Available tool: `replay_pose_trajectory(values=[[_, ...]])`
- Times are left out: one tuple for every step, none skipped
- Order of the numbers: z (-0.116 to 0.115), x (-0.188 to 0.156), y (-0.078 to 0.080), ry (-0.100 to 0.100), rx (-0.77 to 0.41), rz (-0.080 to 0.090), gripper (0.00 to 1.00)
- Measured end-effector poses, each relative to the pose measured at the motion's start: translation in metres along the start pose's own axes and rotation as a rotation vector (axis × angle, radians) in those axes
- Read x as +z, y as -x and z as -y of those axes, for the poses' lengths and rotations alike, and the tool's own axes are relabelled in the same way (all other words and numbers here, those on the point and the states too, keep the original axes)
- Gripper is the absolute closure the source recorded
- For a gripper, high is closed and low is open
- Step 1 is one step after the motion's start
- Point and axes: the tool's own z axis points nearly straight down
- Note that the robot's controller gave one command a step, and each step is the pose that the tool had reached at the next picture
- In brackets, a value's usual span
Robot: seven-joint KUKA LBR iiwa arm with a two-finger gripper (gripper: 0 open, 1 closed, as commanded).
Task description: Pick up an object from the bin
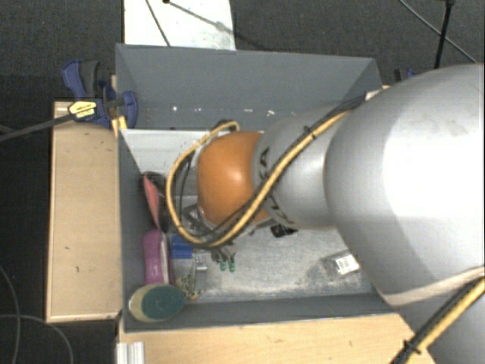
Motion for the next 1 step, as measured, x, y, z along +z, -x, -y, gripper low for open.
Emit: replay_pose_trajectory(values=[[-0.0296,0.0054,0.0257,-0.021,0.203,-0.014,0.0]])
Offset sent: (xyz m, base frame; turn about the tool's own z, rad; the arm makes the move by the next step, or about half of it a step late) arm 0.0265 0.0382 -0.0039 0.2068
